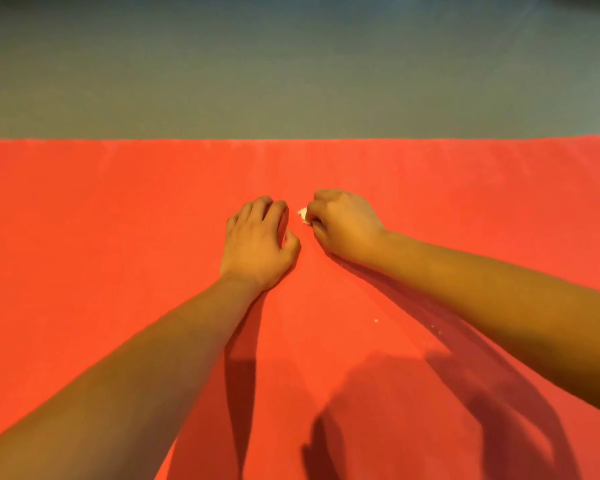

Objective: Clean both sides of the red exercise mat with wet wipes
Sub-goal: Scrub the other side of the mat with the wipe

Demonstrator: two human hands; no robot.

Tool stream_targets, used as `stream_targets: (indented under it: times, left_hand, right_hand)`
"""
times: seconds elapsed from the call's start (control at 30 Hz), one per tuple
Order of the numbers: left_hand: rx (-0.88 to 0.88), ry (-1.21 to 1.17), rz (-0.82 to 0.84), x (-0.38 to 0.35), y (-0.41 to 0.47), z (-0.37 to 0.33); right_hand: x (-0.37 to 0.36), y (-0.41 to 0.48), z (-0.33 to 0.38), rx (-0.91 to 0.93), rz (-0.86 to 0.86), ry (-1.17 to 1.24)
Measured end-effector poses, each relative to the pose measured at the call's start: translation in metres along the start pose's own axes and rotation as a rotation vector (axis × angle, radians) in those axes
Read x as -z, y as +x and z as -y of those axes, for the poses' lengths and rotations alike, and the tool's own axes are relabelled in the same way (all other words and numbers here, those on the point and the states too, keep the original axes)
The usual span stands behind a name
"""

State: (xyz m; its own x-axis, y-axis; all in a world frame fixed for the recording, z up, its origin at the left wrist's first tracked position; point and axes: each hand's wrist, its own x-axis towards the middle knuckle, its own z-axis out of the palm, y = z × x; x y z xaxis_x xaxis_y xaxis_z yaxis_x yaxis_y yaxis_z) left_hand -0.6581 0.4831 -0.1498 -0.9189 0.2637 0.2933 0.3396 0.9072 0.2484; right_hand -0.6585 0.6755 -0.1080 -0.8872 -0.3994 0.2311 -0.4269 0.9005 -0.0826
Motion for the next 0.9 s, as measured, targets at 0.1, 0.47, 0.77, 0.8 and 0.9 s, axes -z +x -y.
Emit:
stream_targets:
  times: [0.1, 0.47, 0.77, 0.8, 0.9]
  left_hand:
    - [-0.013, 0.001, -0.019, 0.000, -0.001, 0.001]
    - [-0.011, -0.001, -0.038, 0.004, -0.002, 0.003]
    - [-0.038, -0.028, -0.057, 0.004, -0.002, 0.003]
    - [-0.043, -0.017, -0.051, 0.003, -0.002, 0.003]
    - [-0.035, 0.016, -0.024, 0.005, -0.002, 0.001]
  right_hand:
    - [0.006, -0.022, 0.007, 0.068, 0.039, 0.031]
    - [0.012, 0.019, 0.010, -0.106, 0.129, -0.083]
    - [0.039, -0.113, 0.054, 0.196, 0.144, 0.051]
    - [0.039, -0.109, 0.052, 0.187, 0.152, 0.047]
    - [0.035, -0.069, 0.040, 0.052, 0.152, 0.002]
